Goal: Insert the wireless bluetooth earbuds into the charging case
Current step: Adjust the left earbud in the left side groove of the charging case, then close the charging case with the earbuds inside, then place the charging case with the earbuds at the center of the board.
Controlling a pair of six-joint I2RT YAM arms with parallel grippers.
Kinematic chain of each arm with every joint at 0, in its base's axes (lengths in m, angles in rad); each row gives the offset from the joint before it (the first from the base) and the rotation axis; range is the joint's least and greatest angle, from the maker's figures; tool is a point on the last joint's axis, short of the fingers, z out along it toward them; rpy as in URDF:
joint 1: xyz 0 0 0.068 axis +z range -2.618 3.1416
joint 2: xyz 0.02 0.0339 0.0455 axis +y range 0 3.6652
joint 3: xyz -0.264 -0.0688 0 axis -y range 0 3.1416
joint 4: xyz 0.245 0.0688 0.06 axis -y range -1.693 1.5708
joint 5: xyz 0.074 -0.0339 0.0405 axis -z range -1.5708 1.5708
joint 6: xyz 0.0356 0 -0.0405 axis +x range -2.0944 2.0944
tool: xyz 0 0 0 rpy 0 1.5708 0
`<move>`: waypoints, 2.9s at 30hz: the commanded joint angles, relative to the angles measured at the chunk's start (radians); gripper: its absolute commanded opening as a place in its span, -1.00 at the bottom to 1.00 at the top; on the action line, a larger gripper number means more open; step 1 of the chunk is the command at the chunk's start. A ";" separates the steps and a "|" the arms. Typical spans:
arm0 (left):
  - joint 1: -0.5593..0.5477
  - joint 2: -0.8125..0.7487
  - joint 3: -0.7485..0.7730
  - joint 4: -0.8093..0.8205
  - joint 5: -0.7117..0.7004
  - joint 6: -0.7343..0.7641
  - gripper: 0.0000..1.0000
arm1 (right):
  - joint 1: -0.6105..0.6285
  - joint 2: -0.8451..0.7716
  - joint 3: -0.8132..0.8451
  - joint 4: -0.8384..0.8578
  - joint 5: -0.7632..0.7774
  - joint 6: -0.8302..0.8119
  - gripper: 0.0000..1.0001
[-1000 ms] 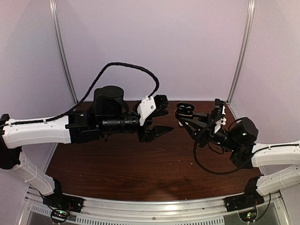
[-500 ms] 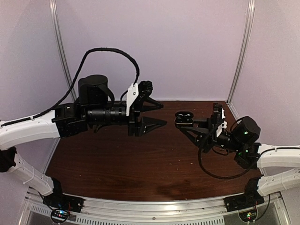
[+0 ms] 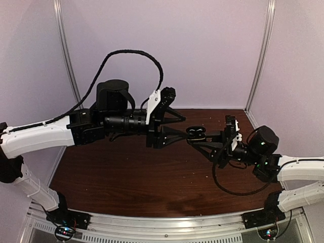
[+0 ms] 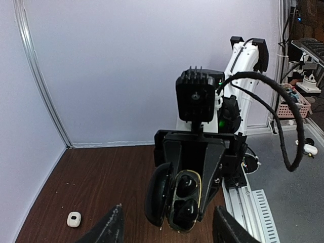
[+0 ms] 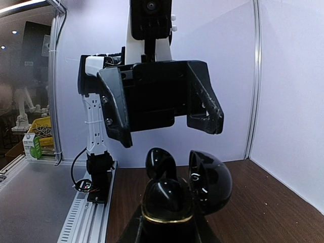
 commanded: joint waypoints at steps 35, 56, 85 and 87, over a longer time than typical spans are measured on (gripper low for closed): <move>0.017 -0.005 -0.027 0.050 0.059 0.030 0.36 | 0.001 -0.027 0.036 -0.024 -0.007 0.040 -1.00; -0.058 -0.052 -0.079 0.088 0.133 0.173 0.31 | -0.005 0.044 0.061 -0.027 0.003 0.079 -1.00; 0.155 -0.200 -0.321 0.196 -0.500 -0.271 0.95 | -0.226 0.584 0.473 -0.408 0.179 0.284 -0.98; 0.155 -0.204 -0.328 0.187 -0.512 -0.271 0.95 | -0.243 0.649 0.516 -0.417 0.203 0.298 -0.96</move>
